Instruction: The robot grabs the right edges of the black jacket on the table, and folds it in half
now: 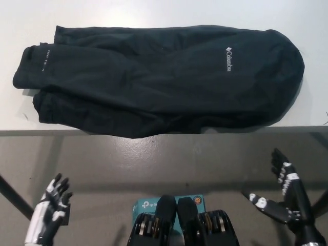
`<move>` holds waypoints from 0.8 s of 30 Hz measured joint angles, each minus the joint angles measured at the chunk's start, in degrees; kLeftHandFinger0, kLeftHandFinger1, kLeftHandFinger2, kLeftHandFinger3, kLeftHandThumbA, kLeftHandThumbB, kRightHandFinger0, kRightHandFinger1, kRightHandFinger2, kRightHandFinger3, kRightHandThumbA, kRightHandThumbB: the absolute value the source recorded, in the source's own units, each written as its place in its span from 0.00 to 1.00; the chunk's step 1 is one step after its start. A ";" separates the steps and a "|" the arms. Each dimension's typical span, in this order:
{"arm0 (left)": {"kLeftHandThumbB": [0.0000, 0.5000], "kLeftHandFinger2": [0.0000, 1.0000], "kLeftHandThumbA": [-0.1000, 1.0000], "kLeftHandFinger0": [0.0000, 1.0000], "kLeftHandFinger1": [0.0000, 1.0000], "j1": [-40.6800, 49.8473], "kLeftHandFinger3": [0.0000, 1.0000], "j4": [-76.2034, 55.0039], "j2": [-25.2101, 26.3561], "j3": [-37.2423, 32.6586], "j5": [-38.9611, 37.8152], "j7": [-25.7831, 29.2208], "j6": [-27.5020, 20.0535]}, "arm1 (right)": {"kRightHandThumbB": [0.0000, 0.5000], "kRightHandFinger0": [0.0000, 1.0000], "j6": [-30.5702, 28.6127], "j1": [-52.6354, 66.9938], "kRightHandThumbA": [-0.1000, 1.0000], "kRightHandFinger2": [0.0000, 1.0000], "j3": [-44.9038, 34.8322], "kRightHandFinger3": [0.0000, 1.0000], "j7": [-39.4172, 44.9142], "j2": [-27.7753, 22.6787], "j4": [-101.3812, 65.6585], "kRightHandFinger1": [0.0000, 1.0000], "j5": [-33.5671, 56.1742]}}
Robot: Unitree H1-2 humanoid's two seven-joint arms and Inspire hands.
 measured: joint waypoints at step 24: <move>0.94 1.00 0.72 0.98 1.00 6.25 1.00 -16.17 -1.18 -2.22 -0.47 -1.17 -0.33 | 0.18 1.00 0.42 -1.39 1.00 1.00 -11.95 1.00 -1.84 -2.27 -16.52 1.00 4.99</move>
